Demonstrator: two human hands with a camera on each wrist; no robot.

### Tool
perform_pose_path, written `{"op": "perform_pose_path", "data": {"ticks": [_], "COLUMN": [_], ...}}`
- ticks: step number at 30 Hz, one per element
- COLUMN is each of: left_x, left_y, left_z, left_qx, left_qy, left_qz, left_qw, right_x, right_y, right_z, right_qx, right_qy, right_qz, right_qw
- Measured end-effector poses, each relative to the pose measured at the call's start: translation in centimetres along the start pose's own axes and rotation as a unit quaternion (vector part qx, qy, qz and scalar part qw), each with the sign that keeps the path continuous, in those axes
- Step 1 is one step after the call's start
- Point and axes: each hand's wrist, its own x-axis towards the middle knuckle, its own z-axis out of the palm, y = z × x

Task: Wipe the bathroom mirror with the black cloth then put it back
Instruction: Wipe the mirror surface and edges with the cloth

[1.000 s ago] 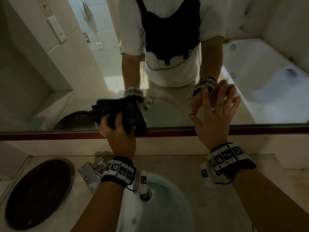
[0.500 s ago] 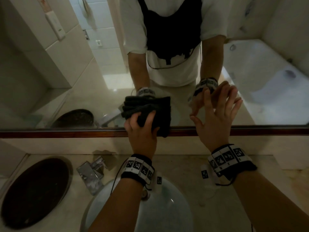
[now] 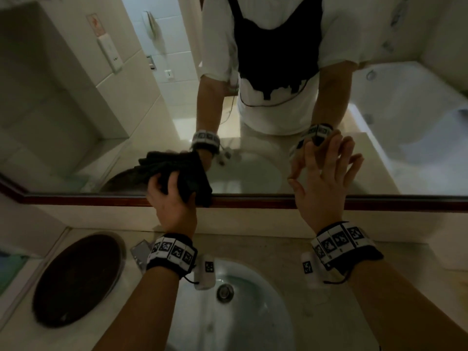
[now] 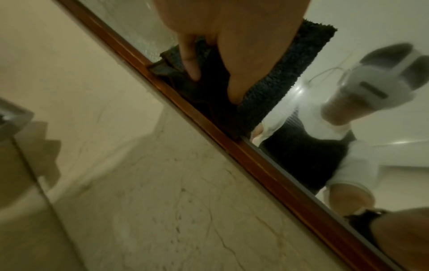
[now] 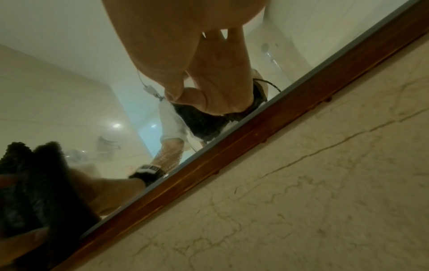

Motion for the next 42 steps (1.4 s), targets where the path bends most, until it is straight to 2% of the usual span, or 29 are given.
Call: {"op": "perform_pose_path", "data": {"ticks": [7,11,12,15,16,19,21,23,27,31,36,42], "left_x": [-1.6,-1.3,-1.1,-0.9,-0.7,-0.6,-0.3,0.2,0.9,1.9,2.9,4.5], "left_y": [0.6,1.2,1.6,2.8,2.9,2.7,1.7,0.6,-1.5,-3.7,-6.0,-9.3], "left_z": [0.7,0.9,0.9,1.0,1.0,1.0,1.0,0.5,-0.7,-1.5,-2.1,-3.1], "left_qx": [-0.020,0.044,0.038,-0.001,-0.004,0.000,-0.006,-0.016,-0.023,-0.051,-0.051,-0.044], "left_qy": [-0.024,-0.023,-0.019,-0.001,0.004,0.011,0.016,-0.001,-0.034,-0.041,-0.043,-0.007], "left_qz": [-0.012,-0.047,-0.033,0.078,0.097,0.094,0.115,0.123,0.119,0.127,0.109,0.075], "left_qw": [0.999,0.998,0.999,0.997,0.995,0.996,0.993,0.992,0.992,0.990,0.992,0.996], "right_x": [-0.1,-0.1,-0.1,0.0,0.0,-0.1,-0.2,-0.1,-0.1,0.9,1.8,1.6], "right_y": [-0.2,-0.5,-0.7,-1.1,-1.4,-3.0,-4.9,-7.4,-12.6,-16.9,-17.6,-16.8], "right_z": [0.0,-0.3,-0.4,-0.7,-0.7,-1.0,-1.4,-1.6,-1.7,-0.5,1.5,2.7], "right_qx": [0.004,0.001,0.003,0.003,0.002,0.015,0.052,0.075,0.038,0.030,-0.019,-0.023], "right_qy": [-0.002,-0.011,-0.014,-0.016,-0.015,-0.010,-0.019,-0.027,-0.047,-0.063,-0.056,-0.041], "right_qz": [0.002,0.008,0.011,0.025,0.032,0.075,0.126,0.152,0.092,0.030,0.024,0.018], "right_qw": [1.000,1.000,1.000,1.000,0.999,0.997,0.990,0.985,0.994,0.997,0.998,0.999]}}
